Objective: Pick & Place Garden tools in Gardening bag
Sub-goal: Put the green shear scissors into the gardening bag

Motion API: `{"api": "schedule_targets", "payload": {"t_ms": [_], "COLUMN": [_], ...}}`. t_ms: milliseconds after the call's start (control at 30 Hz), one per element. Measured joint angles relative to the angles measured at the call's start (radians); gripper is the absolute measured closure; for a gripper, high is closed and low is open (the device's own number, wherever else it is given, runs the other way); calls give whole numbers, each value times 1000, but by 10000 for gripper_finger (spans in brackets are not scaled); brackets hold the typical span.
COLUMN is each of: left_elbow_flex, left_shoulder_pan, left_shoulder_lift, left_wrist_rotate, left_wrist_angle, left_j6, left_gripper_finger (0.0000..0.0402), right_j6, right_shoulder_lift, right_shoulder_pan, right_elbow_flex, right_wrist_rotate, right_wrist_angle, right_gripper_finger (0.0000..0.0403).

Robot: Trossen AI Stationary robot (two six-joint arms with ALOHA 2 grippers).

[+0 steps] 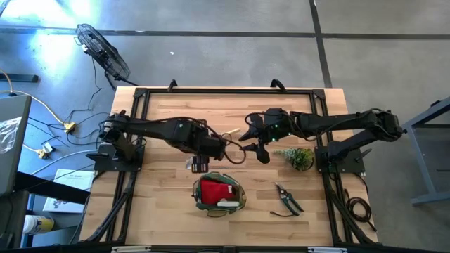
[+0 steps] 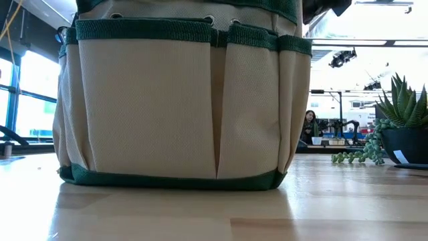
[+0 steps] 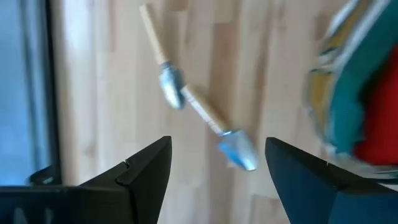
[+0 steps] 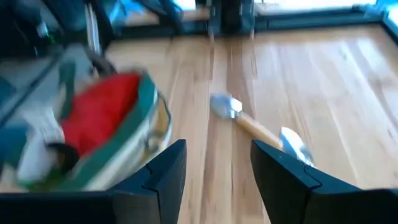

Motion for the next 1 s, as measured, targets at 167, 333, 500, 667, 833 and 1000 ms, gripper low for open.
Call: {"api": "schedule_targets", "payload": {"t_ms": [167,333,500,667,833,1000], "left_elbow_flex": [-10,-79,-172,-244,-256,-256], "left_shoulder_pan": [14,12,12,12,12,12], "left_shoulder_lift": [2,8,8,9,8,8], "left_wrist_rotate": [-44,-18,15,68,79,57], "left_wrist_angle": [-23,28,74,162,239,284], "left_j6": [-22,-70,-135,-161,-112,-48], "left_gripper_finger": [151,151,151,151,151,151], "right_j6": [-61,-92,-109,12,138,306], "right_shoulder_lift": [-17,-18,-17,-16,-16,-16], "right_shoulder_pan": [-22,-28,-28,-23,10,52], "right_elbow_flex": [0,0,0,0,0,0], "right_wrist_rotate": [34,173,232,159,41,-104], "right_wrist_angle": [-187,-242,-254,-373,-513,-612], "right_gripper_finger": [234,234,234,234,234,234]}}
